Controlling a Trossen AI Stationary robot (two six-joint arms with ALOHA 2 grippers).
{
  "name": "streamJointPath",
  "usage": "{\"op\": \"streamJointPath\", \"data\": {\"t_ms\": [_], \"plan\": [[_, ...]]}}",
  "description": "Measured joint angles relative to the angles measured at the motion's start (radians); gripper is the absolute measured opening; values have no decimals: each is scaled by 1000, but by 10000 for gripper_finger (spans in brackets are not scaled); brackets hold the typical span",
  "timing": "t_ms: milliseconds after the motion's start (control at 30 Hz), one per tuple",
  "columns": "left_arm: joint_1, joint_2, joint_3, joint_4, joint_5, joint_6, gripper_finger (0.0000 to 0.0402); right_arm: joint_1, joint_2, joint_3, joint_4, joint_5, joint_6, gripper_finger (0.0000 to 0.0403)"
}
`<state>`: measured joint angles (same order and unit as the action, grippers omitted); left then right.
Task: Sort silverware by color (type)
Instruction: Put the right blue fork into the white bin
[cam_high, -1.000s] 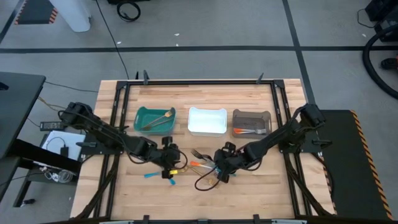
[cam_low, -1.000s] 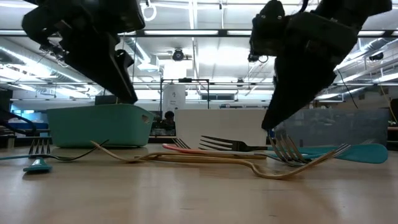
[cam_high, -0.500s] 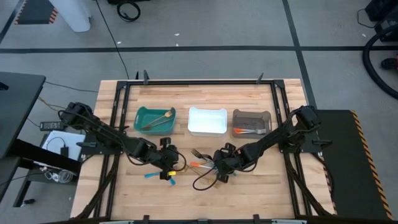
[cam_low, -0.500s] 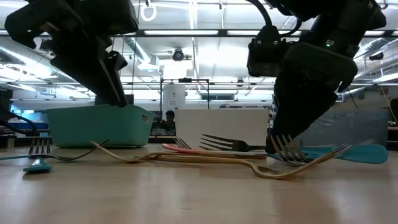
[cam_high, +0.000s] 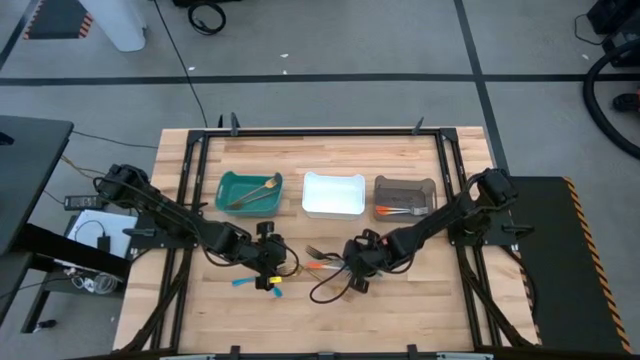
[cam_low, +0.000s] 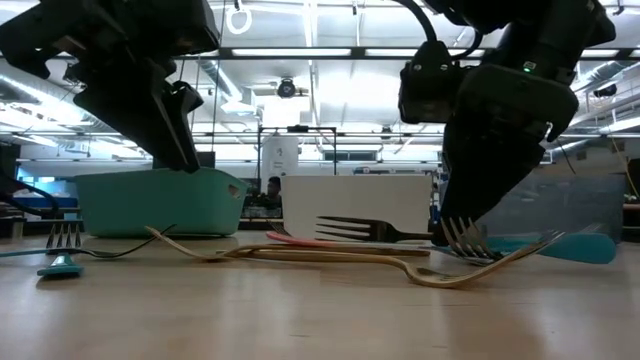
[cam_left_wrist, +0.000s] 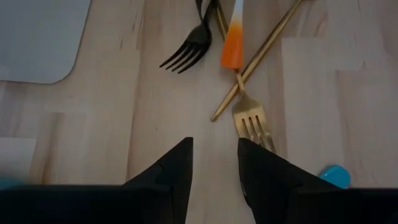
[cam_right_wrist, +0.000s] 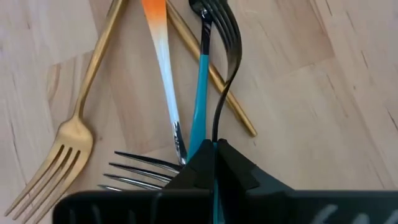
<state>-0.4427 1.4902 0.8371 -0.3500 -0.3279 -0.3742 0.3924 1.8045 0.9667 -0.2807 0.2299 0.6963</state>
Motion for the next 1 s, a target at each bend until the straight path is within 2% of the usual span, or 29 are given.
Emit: {"op": "streamJointPath", "data": {"t_ms": [267, 567, 767, 1000], "plan": [[0, 0, 0, 0, 0, 1, 137, -10, -45, 3, -64, -8, -24, 5], [0, 0, 0, 0, 0, 19, 137, -10, -57, 80, -169, -3, -59, 5], [0, 0, 0, 0, 0, 19, 137, -10, -58, 136, -331, 50, -108, 5], [0, 0, 0, 0, 0, 18, 137, -6, -58, 163, -517, 92, -279, 6]]}}
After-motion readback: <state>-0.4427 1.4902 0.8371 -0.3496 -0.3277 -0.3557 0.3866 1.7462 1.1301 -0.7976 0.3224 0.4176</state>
